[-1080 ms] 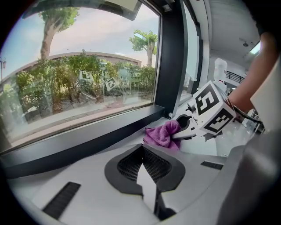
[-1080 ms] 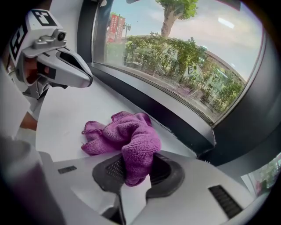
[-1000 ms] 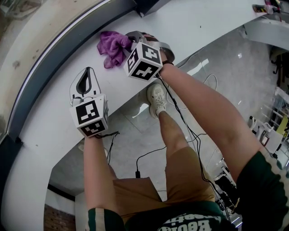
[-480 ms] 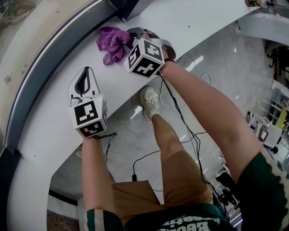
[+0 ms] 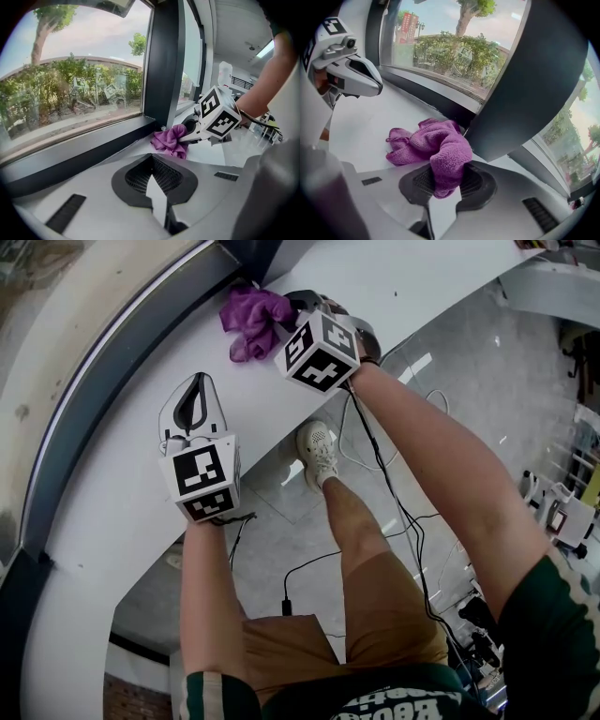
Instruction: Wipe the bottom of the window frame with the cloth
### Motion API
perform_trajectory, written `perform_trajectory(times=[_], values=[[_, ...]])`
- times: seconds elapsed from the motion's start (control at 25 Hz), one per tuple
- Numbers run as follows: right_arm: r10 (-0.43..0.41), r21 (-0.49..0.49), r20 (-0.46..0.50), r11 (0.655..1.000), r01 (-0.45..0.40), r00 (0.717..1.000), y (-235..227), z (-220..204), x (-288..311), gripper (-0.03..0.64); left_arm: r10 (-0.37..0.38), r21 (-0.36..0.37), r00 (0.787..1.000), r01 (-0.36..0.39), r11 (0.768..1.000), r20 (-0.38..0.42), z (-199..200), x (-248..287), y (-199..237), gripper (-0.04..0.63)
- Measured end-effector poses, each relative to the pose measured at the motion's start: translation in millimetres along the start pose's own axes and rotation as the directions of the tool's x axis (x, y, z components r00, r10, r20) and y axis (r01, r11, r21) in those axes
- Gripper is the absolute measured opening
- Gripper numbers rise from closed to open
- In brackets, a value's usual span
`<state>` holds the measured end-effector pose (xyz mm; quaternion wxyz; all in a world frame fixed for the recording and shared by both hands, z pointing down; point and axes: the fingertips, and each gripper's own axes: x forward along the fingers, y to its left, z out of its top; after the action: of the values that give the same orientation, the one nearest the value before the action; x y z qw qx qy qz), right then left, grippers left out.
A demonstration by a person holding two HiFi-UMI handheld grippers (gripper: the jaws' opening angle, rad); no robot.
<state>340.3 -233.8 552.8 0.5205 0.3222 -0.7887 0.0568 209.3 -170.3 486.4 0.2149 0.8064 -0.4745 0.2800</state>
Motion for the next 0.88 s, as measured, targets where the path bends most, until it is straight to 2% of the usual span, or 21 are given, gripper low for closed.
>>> perform_trajectory(times=[0.4, 0.88], values=[[-0.003, -0.04, -0.011, 0.999, 0.002, 1.0, 5.8, -4.0, -3.3, 0.089, -0.022, 0.011, 1.0, 0.022, 1.0, -0.017, -10.5, -0.8, -15.6, 0.006], [-0.02, -0.058, -0.033, 0.998, 0.018, 0.999, 25.4, -35.6, -24.2, 0.089, -0.038, 0.025, 0.999, 0.038, 0.999, -0.017, -15.5, -11.6, -34.6, 0.006]])
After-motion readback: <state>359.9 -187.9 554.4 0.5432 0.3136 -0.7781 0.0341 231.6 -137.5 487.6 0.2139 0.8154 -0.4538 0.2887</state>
